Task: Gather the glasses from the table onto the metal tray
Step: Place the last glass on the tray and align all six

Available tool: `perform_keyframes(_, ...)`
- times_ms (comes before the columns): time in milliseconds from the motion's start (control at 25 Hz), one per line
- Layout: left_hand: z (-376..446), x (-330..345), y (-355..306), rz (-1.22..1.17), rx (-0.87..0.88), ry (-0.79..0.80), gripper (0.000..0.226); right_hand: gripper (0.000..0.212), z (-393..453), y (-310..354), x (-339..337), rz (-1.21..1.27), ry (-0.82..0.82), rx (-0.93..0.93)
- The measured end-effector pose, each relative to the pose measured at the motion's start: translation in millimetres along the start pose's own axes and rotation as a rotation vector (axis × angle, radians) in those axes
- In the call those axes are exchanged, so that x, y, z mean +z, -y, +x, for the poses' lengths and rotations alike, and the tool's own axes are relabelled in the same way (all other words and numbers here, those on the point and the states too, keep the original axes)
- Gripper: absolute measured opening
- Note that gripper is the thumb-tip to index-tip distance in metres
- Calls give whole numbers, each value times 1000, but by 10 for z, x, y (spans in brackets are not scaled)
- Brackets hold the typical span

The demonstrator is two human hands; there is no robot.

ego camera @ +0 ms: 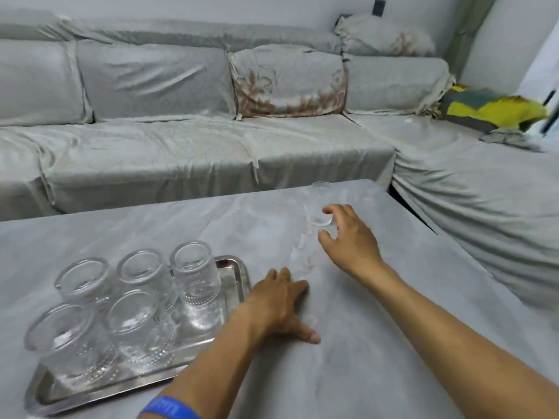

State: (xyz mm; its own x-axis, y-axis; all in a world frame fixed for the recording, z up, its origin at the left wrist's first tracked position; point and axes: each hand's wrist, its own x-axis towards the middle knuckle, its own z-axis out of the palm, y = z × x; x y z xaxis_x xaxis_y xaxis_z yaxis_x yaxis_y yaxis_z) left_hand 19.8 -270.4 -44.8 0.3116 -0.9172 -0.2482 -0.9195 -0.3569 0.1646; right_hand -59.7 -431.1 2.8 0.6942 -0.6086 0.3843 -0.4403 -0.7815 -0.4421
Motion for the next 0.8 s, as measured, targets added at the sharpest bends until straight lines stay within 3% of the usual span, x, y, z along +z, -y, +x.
perform_keyframes(320, 79, 11, 41, -54, -1, 75, 106, 40, 944, -259, 245, -304, 456, 114)
perform_keyframes(400, 64, -25, 30, -55, -3, 83, 107, 40, 936, -319, 364, -263, 432, 131)
perform_keyframes(600, -104, -98, 10, -74, -46, 79, 102, 43, 427, -63, 323, 61, 189, 205)
perform_keyframes(680, -254, -127, -48, -286, -98, -38, 85, 37, 83, 186, 129, 259, 87, 171)
perform_keyframes(800, -736, -95, -124, -1035, -267, -364, 79, 29, -451, 695, -249, 732, 65, 166)
